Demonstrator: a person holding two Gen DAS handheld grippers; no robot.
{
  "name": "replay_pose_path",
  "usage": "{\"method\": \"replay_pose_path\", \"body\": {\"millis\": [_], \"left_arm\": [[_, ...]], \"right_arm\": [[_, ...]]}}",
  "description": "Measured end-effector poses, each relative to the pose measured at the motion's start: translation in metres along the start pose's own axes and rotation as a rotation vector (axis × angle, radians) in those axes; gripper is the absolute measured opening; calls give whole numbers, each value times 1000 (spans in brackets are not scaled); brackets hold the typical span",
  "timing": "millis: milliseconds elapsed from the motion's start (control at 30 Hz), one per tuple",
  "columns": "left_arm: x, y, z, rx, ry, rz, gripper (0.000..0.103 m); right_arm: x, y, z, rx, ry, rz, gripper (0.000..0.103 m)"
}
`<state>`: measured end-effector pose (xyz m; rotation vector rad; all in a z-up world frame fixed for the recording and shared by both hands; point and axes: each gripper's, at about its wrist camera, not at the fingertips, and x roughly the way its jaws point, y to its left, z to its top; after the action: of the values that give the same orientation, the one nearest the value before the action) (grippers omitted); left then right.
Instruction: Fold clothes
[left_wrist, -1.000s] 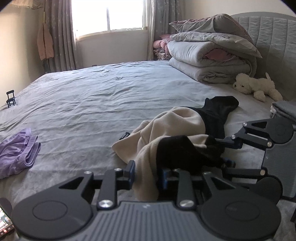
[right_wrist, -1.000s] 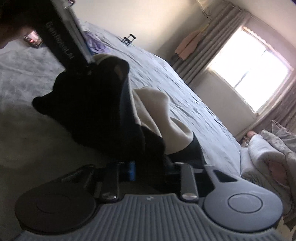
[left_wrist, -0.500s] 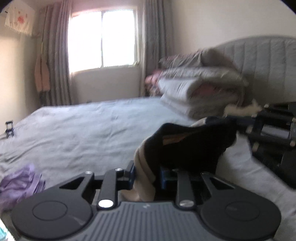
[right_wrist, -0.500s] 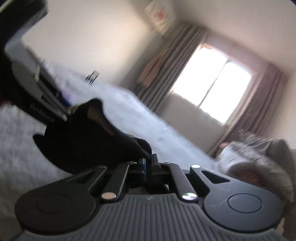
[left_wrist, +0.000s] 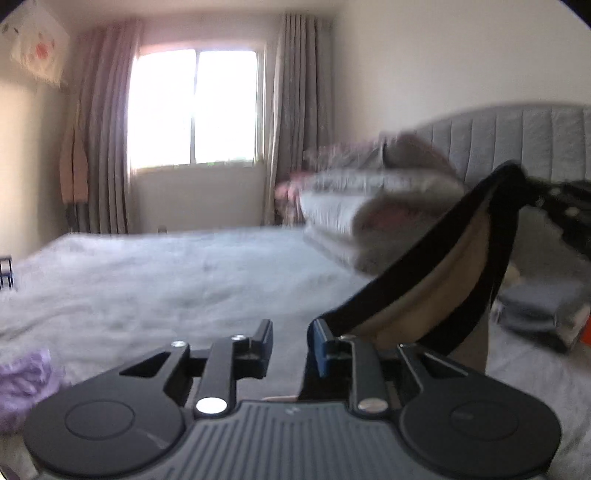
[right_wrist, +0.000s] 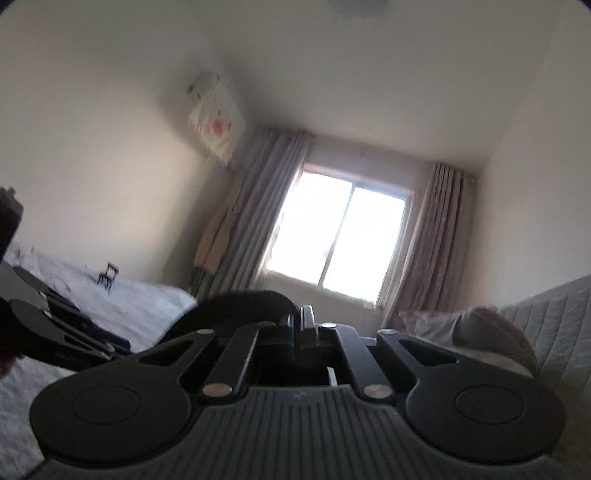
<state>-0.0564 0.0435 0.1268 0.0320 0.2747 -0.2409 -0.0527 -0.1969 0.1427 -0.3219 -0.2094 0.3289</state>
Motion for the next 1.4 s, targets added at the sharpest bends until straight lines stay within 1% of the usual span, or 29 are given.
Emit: {"method": "replay_pose_path", "body": {"millis": [67,100,133,167,200,233,267,300,333,433,567,633,700,767,800,833,867,900,933,967,1000,1067,1100,1133,1167,1233,1300,1333,1400], "left_arm": [[8,-3,-6,-4,46,-13,25],[12,-4,-9,-6,70,-19,30],[12,-8,-10,5,75,-36,41],[11,-12,-12,16,79,-54,48],[10,-16,-13,27,83,-71,58],[10,-20,-14,38,88,-89,65],[10,-24,-17,78,92,-88,69],[11,-28,-19,119,96,-86,76],[16,-27,-23,122,118,-84,84],[30,-23,-32,126,187,-76,92],[48,-18,-45,132,279,-66,97],[53,-11,-48,61,304,-55,99],[58,-3,-53,-23,325,-46,98],[58,-1,-59,-48,328,-61,78],[58,-2,-60,-43,334,-79,57],[57,-2,-61,-42,341,-93,44],[58,-2,-59,-44,345,-103,38],[56,-3,-58,-41,343,-113,28],[55,-4,-57,-33,341,-117,23],[52,-5,-55,-23,339,-114,22],[48,-5,-54,-14,337,-111,22],[44,4,-49,-34,328,-98,24],[42,8,-47,-45,324,-91,30],[43,12,-46,-53,324,-97,43],[44,14,-47,-52,332,-86,51],[46,18,-49,-45,348,-57,67],[47,22,-52,-49,363,-42,76],[47,23,-53,-60,366,-49,78],[47,25,-55,-87,376,-77,80]], "right_arm": [[17,1,-16,14,105,29,2],[23,0,-20,30,144,39,2],[29,-1,-27,44,176,42,2],[32,-2,-31,48,197,37,2],[36,-3,-35,51,219,31,2],[39,-4,-38,56,236,27,2],[42,-6,-39,65,245,25,2],[44,-7,-39,71,252,24,3],[46,-8,-38,71,252,25,3],[41,-9,-34,73,252,36,3],[23,-4,-33,74,269,53,4],[25,-4,-38,70,284,56,4],[28,-3,-44,67,297,57,4],[30,-4,-48,69,311,60,4],[31,-5,-49,72,321,67,4],[32,-5,-51,72,332,75,4],[33,-5,-54,67,344,87,4],[34,-4,-56,62,357,99,4],[34,-4,-58,56,369,110,4],[35,-3,-61,50,381,118,5],[36,-4,-62,43,391,119,5],[39,-4,-66,28,412,120,5],[40,-5,-68,24,422,121,6],[41,-8,-69,33,430,126,8],[41,-10,-71,42,440,138,14],[42,-10,-74,42,465,162,20],[43,-9,-77,42,490,186,55],[44,-9,-79,43,503,198,60],[45,-9,-82,44,530,221,61]]}}
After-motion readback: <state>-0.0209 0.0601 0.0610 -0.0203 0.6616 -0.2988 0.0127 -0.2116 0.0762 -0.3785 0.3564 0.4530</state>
